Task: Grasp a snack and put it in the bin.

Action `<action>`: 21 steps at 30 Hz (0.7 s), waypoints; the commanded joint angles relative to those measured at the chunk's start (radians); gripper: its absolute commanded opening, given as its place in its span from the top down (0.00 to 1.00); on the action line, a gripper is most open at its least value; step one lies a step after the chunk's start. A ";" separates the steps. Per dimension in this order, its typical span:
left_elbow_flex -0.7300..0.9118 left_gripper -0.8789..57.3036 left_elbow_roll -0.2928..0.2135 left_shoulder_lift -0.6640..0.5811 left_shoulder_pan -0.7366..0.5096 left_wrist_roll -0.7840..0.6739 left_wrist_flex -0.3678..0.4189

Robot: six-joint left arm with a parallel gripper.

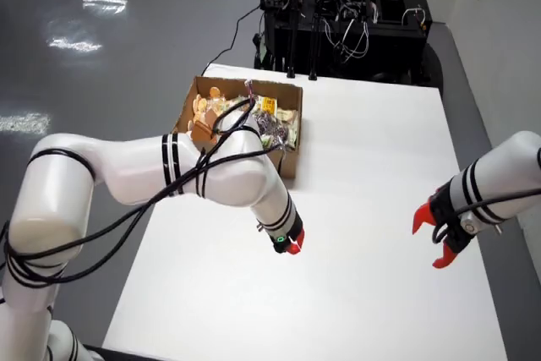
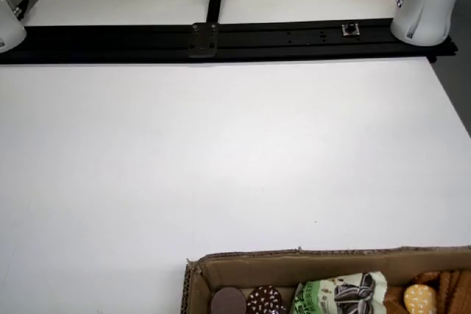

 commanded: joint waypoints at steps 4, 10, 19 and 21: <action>-0.001 0.99 0.002 -0.003 0.015 -0.031 0.004; -0.001 0.99 0.003 -0.004 0.028 -0.051 0.003; -0.001 0.99 0.005 -0.004 0.053 -0.058 -0.010; -0.001 0.98 0.005 -0.004 0.059 -0.059 -0.016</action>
